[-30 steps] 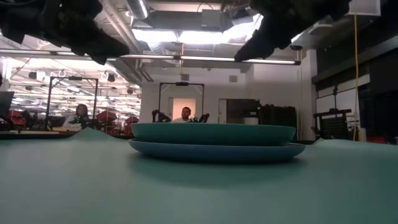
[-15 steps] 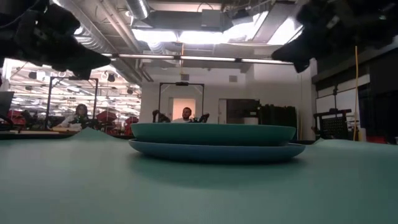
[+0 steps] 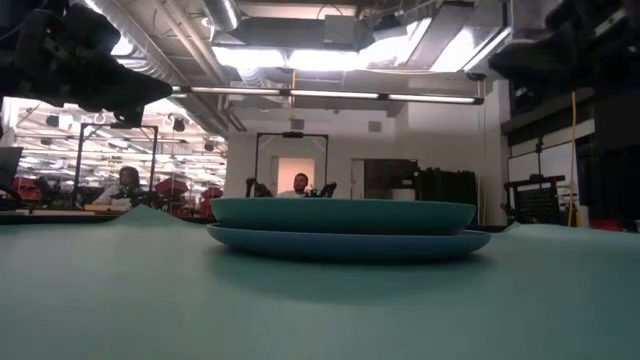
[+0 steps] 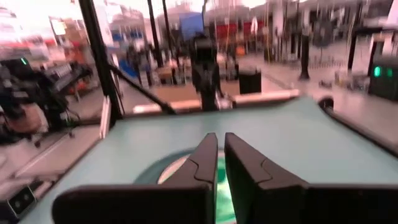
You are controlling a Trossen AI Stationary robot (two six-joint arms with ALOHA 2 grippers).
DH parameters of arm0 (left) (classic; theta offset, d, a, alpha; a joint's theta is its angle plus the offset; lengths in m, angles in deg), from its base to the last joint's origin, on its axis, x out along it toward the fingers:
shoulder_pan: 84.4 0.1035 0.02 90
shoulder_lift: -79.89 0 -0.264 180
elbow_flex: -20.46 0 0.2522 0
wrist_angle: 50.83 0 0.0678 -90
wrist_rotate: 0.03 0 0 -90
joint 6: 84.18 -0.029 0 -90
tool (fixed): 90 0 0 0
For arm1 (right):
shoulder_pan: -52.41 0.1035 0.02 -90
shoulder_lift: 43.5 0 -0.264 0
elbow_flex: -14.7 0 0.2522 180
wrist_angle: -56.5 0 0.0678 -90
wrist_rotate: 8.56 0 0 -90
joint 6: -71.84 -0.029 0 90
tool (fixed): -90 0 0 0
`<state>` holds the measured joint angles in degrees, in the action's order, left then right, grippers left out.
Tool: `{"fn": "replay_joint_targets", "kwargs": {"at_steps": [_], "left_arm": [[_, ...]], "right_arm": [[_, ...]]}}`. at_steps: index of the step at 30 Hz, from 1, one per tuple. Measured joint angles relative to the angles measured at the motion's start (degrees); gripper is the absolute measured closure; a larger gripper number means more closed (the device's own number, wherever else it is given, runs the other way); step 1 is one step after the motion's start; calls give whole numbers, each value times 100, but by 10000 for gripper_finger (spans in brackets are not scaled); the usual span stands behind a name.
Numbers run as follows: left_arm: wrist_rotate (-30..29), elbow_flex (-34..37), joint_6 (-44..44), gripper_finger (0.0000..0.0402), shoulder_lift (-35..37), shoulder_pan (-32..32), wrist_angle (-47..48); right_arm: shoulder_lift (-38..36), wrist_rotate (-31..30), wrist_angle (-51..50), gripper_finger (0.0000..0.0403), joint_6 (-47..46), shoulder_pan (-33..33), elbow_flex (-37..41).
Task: Stack plastic plates
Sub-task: Return to Home Position
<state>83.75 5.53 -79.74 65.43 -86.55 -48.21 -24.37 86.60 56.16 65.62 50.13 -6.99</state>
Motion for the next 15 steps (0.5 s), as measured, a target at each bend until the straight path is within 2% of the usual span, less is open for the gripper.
{"fn": "replay_joint_targets", "kwargs": {"at_steps": [6, 9, 12, 15], "left_arm": [[97, 0, -3, 395, 0, -2, 0], [98, 0, 3, 395, -1, -2, 0], [98, 0, 67, 395, 3, -2, 24], [84, 16, 102, 395, 39, 0, 55]], "right_arm": [[-1245, 100, -80, 380, 0, 0, 516], [-1810, -47, -446, 380, -14, 0, 646], [-1898, -329, -656, 380, -13, 0, 749], [-1908, -310, -736, 380, 38, 0, 753]]}}
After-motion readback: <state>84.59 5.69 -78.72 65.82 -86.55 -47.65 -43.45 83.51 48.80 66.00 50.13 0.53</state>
